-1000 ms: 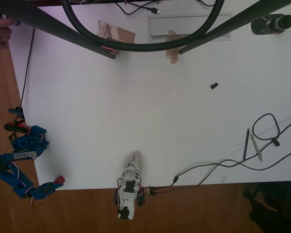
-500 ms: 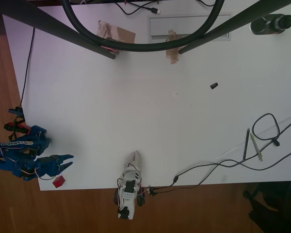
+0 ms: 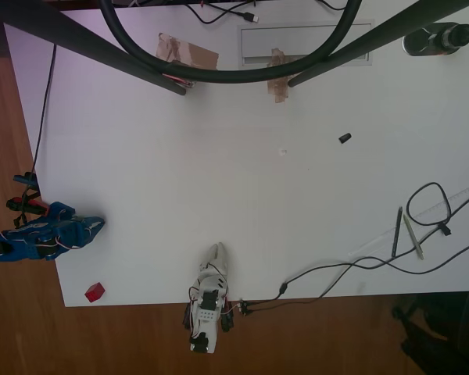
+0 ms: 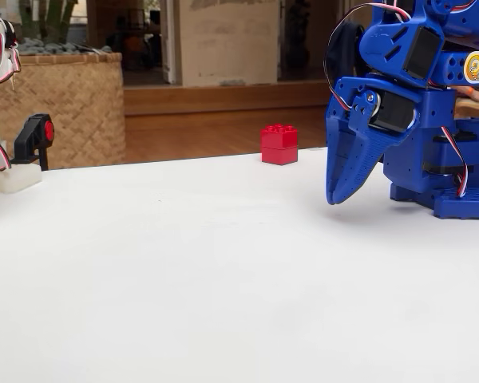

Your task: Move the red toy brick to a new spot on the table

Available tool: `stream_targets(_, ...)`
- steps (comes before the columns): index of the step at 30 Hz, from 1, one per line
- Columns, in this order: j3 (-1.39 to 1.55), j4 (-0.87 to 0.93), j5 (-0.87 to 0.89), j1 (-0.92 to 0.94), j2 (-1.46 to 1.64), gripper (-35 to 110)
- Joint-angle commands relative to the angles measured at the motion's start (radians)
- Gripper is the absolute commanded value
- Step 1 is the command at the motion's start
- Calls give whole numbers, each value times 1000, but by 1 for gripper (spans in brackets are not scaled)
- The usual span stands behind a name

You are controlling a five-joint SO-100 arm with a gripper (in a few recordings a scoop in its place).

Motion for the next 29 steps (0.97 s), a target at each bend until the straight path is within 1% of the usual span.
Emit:
stream_targets(1, 38, -34, 15, -23, 55, 0)
stream_targets(4, 130, -81, 37, -31, 55, 0)
stream_targets(6, 137, -91, 91, -31, 55, 0)
stream_targets(8, 137, -92, 101, -32, 55, 0)
stream_targets(10, 138, -91, 74, -34, 55, 0)
stream_targets(29, 138, -91, 63, 2, 55, 1)
